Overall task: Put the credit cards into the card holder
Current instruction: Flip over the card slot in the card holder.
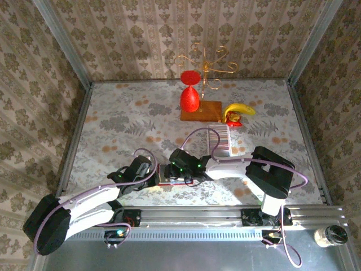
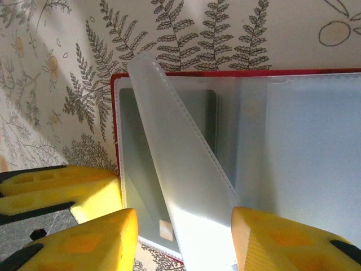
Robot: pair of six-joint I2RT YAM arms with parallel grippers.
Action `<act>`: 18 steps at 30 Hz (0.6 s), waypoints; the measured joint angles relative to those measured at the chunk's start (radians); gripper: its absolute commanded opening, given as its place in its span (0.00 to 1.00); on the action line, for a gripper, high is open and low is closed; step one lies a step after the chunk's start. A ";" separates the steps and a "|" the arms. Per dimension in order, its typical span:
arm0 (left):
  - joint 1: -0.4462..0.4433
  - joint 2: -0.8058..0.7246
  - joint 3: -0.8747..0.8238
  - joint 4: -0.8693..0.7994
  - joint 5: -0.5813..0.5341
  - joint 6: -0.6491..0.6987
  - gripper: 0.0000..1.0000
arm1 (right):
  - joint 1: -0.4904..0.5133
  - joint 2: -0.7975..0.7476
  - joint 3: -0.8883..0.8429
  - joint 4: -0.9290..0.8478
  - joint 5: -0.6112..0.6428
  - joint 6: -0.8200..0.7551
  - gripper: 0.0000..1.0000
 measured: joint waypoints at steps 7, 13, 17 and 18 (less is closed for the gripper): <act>0.000 -0.013 -0.013 0.016 0.004 -0.018 0.18 | 0.001 0.000 -0.046 0.116 -0.020 0.059 0.46; 0.000 -0.048 -0.042 0.043 0.008 -0.049 0.18 | 0.002 0.000 -0.084 0.202 -0.032 0.106 0.45; 0.000 -0.064 -0.047 0.040 0.008 -0.056 0.18 | 0.005 -0.001 -0.097 0.257 -0.038 0.131 0.45; 0.000 -0.068 -0.047 0.035 0.010 -0.057 0.18 | 0.005 -0.001 -0.100 0.263 -0.038 0.137 0.45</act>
